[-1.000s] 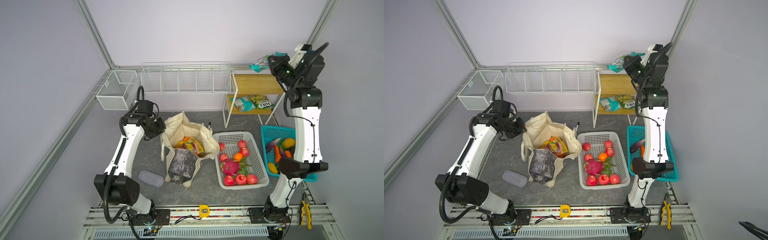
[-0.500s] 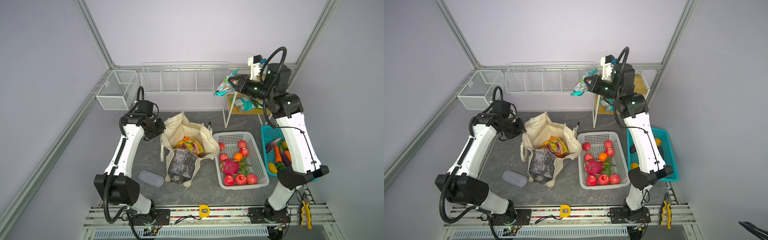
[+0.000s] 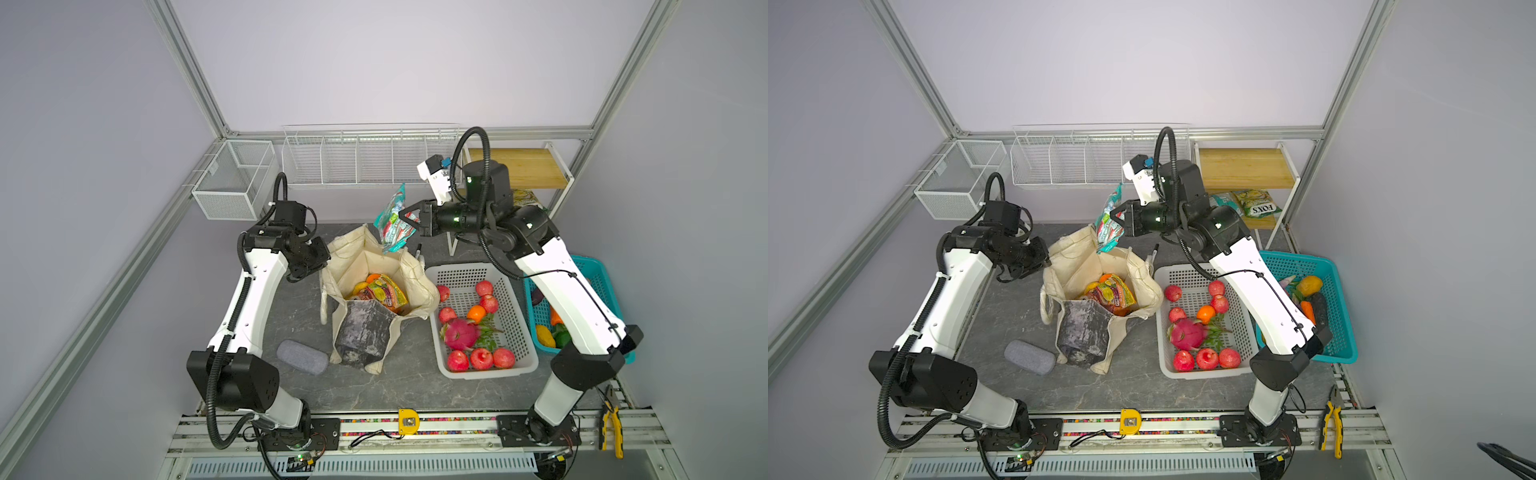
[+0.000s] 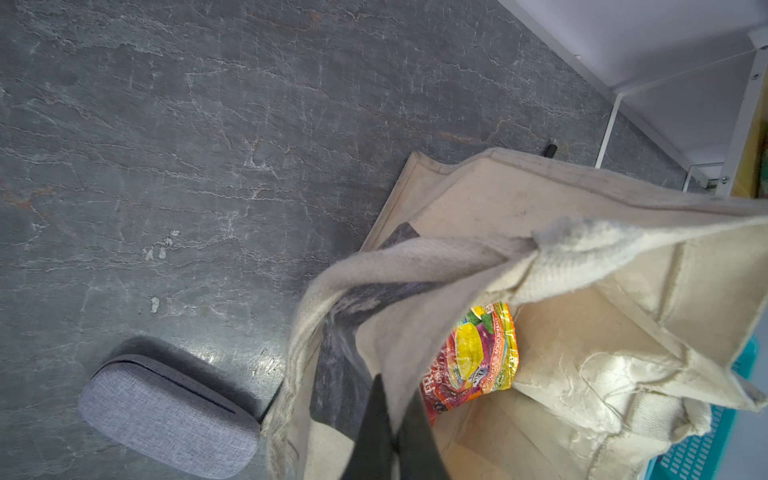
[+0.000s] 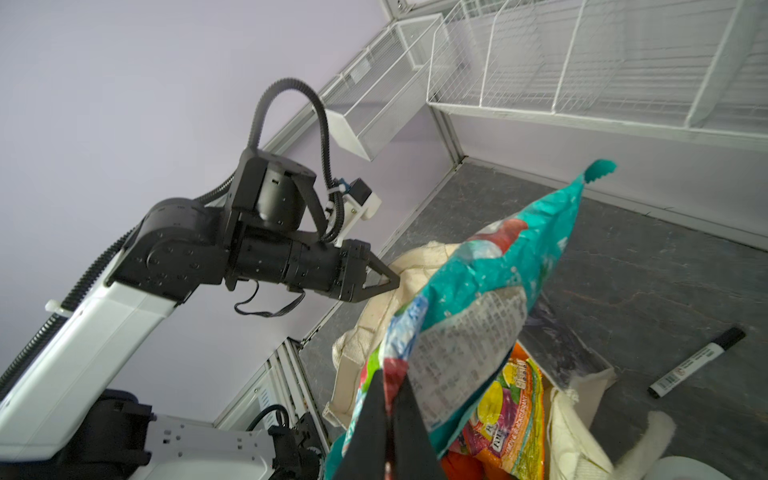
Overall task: Place the food into the grocery bag and tie it
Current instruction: 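Carry the teal mint packet over the tote bag with the right gripper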
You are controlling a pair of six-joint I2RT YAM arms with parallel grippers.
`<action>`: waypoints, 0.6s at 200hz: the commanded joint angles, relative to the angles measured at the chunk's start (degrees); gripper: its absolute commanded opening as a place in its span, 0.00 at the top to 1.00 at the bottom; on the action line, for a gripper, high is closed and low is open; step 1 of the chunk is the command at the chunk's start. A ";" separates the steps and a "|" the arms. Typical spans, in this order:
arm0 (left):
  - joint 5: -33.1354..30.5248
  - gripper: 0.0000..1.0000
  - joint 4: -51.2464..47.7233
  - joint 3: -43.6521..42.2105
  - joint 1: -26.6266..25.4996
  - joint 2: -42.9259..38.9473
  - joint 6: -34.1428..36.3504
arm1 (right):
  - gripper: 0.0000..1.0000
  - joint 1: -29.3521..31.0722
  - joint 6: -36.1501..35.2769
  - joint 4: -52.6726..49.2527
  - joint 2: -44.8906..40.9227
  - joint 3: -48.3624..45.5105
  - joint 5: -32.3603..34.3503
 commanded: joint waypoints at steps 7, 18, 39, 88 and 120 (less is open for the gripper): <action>-0.70 1.00 -2.02 0.80 0.29 -1.54 0.48 | 0.93 4.15 -4.07 0.34 0.27 -2.09 0.80; -0.68 1.00 -2.02 0.74 0.30 -1.61 0.48 | 0.93 5.39 -4.34 0.02 0.92 -2.78 0.92; -0.59 1.00 -2.02 0.74 0.30 -1.70 0.52 | 0.93 6.60 -4.44 0.43 2.03 -4.23 0.78; -0.15 1.00 -2.02 0.81 0.30 -2.05 0.31 | 0.93 6.80 -5.69 0.72 3.90 -6.40 0.97; 0.11 1.00 -2.04 1.13 0.29 -1.95 0.12 | 0.93 6.64 -7.87 0.11 4.73 -6.96 2.20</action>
